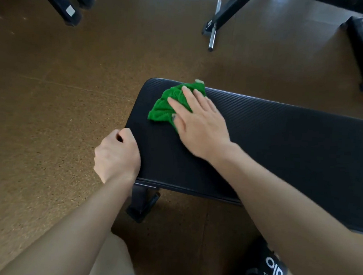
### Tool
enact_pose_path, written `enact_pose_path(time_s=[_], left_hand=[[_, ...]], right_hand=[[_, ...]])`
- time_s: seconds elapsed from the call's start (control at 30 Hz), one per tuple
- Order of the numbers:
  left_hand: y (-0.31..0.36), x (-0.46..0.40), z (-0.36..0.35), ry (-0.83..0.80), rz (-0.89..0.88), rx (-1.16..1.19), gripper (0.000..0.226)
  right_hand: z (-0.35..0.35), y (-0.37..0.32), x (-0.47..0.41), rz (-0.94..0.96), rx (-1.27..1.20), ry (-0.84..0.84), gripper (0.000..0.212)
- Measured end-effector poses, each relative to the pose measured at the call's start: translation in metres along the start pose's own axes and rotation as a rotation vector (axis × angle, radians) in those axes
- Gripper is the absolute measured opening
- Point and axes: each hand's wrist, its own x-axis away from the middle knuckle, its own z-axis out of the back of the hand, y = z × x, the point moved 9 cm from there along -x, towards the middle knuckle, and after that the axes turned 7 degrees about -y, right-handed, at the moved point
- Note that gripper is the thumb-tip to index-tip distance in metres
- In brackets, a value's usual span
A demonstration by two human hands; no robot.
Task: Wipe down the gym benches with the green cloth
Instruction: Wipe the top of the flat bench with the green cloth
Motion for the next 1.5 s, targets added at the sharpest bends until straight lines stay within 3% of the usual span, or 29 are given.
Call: enact_pose_path(time_s=[0.17, 0.27, 0.47, 0.77, 1.0, 1.1, 1.3, 1.5], left_hand=[[0.0, 0.003, 0.002, 0.021, -0.008, 0.027, 0.038], [0.001, 0.002, 0.0, 0.019, -0.003, 0.018, 0.037], [0.001, 0.0, -0.001, 0.003, 0.003, 0.01, 0.038], [0.0, 0.001, 0.0, -0.006, 0.007, 0.042, 0.038], [0.001, 0.003, 0.002, -0.004, 0.003, 0.071, 0.037], [0.001, 0.004, 0.002, -0.002, 0.009, 0.08, 0.036], [-0.003, 0.005, 0.0, -0.013, 0.014, 0.111, 0.037], [-0.004, 0.003, -0.002, -0.026, 0.01, 0.139, 0.038]], right_hand=[[0.015, 0.103, 0.01, -0.311, -0.075, -0.002, 0.052], [0.013, 0.105, 0.061, -0.405, -0.055, 0.015, 0.054], [-0.009, -0.009, 0.11, -0.167, -0.018, -0.044, 0.059], [-0.003, 0.001, 0.05, 0.014, 0.032, -0.019, 0.058], [0.019, 0.099, -0.005, -0.265, -0.015, -0.025, 0.055], [0.022, 0.136, 0.017, -0.433, -0.067, -0.006, 0.057], [-0.002, 0.075, 0.128, -0.48, -0.02, 0.008, 0.06], [0.009, 0.112, 0.045, -0.527, -0.015, -0.025, 0.059]])
